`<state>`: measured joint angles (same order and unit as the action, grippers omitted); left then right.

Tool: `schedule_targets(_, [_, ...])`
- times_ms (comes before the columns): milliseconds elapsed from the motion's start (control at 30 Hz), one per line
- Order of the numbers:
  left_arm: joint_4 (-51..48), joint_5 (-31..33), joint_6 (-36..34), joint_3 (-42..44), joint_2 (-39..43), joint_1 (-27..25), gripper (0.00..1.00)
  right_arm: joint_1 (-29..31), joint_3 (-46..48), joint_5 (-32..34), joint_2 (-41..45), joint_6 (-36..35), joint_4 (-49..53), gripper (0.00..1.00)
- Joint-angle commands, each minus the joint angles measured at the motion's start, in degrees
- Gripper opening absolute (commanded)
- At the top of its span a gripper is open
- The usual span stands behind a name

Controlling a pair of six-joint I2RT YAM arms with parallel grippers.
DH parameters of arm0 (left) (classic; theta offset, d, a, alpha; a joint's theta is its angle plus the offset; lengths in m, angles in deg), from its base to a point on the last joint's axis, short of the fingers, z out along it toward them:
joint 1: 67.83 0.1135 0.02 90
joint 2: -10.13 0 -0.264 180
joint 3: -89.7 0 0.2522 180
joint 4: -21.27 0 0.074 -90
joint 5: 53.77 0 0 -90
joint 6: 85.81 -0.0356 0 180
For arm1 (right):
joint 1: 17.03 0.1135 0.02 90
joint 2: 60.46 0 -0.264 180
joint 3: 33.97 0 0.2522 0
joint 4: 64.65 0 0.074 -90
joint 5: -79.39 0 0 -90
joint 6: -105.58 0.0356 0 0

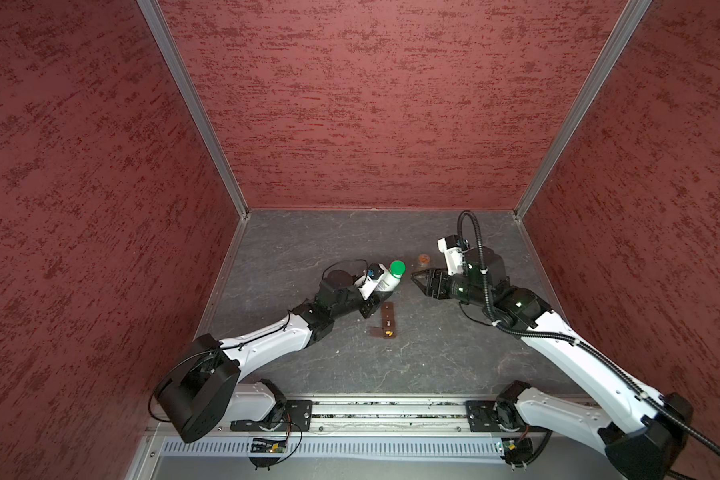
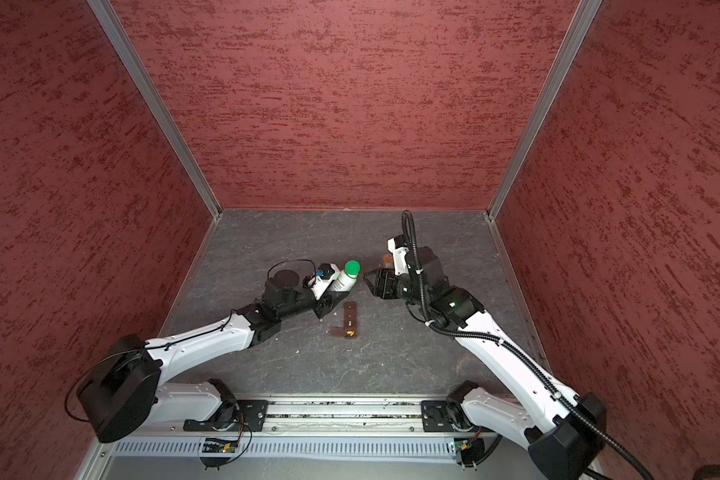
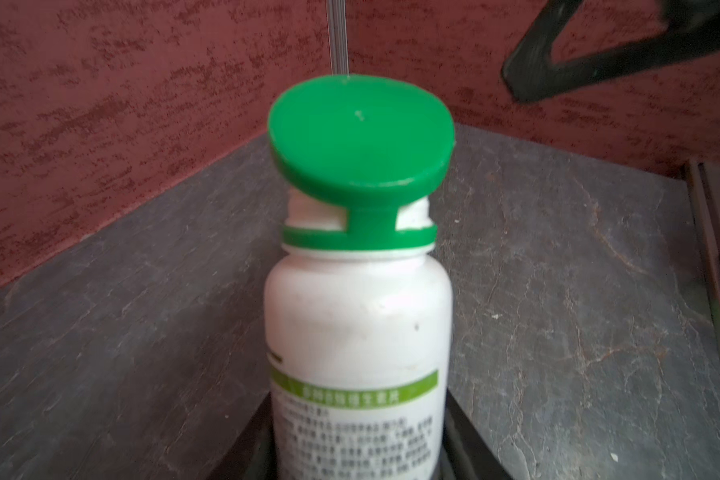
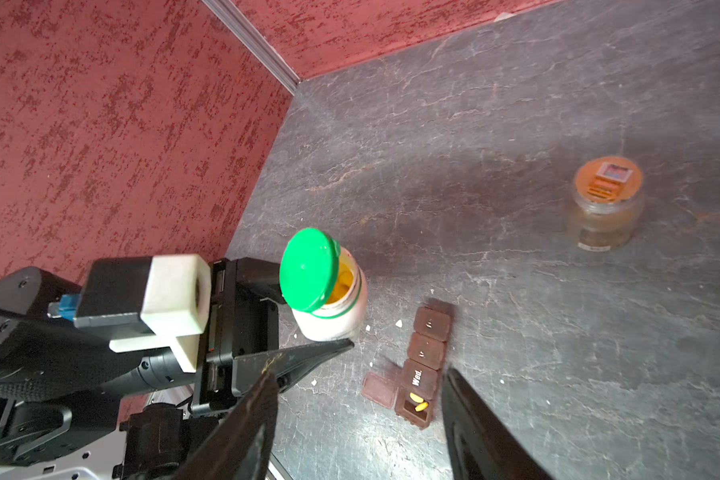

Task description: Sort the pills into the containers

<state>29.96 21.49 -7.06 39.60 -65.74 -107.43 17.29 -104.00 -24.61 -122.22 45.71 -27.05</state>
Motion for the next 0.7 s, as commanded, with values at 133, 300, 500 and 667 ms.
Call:
schedule_targets(133, [17.7,-7.2,5.1,0.0,-2.7,0.7,0.0,3.2,-2.3,-0.1,-2.9,-2.4,-4.9,0.74])
schedule_targets(300, [19.2,-9.5,6.6,0.0,-3.7,0.3,0.0,4.4,-2.7,1.3,-4.8,-3.4,-8.1,0.79])
schedule_targets(500, [20.5,-10.0,7.5,0.7,-3.7,-0.6,0.0,5.0,-4.7,3.1,-8.3,-4.3,-9.0,0.78])
schedule_targets(667, [21.0,-10.7,7.9,1.6,-3.1,-0.5,0.0,5.3,-5.6,3.2,-10.0,-4.2,-10.2,0.6])
